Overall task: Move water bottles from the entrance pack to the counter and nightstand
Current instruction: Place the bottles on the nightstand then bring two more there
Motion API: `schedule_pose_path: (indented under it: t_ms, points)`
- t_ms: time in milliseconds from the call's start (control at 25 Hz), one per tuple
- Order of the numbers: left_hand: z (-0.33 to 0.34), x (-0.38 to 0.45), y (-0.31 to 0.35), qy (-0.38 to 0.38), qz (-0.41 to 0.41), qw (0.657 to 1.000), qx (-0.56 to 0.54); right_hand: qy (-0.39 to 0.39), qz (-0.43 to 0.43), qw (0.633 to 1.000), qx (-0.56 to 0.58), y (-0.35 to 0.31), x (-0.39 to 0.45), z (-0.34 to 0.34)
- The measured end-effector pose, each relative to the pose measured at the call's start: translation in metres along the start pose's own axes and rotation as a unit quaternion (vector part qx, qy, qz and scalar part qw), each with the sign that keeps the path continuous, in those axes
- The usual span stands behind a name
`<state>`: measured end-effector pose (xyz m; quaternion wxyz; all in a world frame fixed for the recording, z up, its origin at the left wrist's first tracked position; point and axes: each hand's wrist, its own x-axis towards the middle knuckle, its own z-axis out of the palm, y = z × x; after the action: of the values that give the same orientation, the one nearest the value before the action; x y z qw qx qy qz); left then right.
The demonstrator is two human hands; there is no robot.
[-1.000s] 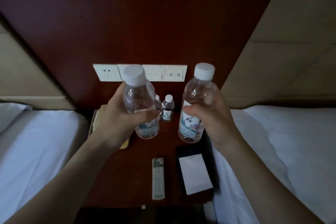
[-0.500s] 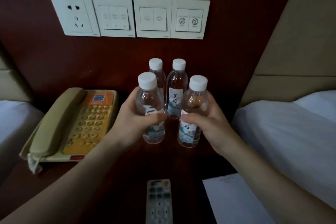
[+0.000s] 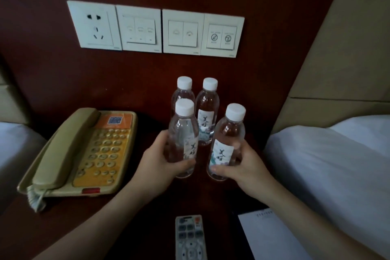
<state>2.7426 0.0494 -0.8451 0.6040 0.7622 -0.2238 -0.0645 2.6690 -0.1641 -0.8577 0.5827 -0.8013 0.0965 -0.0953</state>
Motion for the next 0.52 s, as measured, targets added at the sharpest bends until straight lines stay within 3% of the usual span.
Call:
schedule_pose_path:
  t_ms: [320,520]
  points:
    - [-0.031,0.032,0.006,0.054,-0.02,0.979,0.196,0.043,0.002,0.998,-0.047,0.002,0.037,-0.035]
    - [-0.051,0.059,0.003,0.047,-0.055,0.979,0.191,0.028,-0.005,0.999,-0.035,0.011,0.057,-0.043]
